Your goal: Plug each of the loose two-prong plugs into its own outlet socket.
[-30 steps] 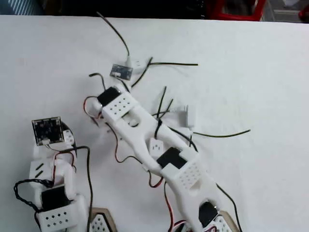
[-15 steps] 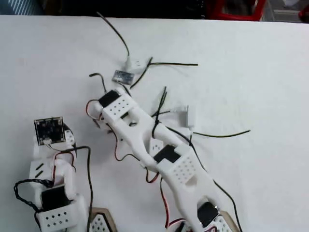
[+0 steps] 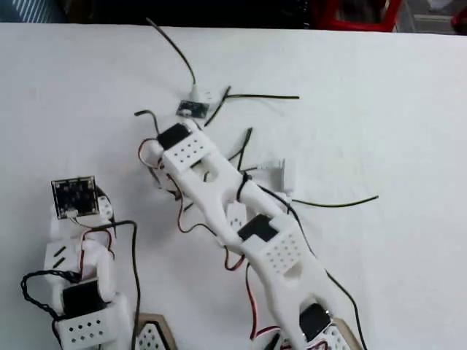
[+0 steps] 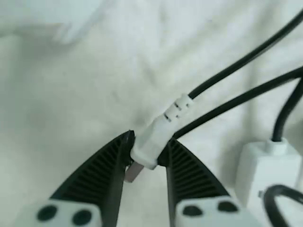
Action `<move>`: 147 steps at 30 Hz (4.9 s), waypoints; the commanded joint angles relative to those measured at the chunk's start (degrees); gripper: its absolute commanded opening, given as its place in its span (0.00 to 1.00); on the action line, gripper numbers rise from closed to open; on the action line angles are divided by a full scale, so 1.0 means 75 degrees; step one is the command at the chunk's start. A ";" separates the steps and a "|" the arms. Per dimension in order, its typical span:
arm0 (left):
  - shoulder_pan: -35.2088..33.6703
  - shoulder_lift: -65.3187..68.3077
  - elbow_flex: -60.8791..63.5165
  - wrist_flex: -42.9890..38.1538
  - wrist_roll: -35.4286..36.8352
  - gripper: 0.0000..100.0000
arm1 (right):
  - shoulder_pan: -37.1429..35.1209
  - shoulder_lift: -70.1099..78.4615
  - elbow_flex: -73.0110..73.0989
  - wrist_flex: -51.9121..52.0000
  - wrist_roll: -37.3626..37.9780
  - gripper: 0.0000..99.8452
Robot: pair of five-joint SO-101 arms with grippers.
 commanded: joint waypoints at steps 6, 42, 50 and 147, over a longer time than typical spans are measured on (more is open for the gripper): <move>-0.0018 -0.0111 -0.0023 -0.0199 -0.0070 0.02 | 0.0170 -0.1143 -0.0328 0.1248 0.3645 0.02; -0.0018 -0.0111 0.0059 -0.0234 -0.0082 0.02 | 0.0498 0.1178 -0.1231 0.0463 0.4630 0.08; -0.0018 -0.0111 0.0059 -0.0234 -0.0082 0.02 | 0.0615 0.1237 -0.2016 0.1248 0.4630 0.08; 0.4695 -0.0100 -0.4372 0.1594 -0.0586 0.02 | -0.1201 -1.5045 1.1487 -0.4882 0.6119 0.02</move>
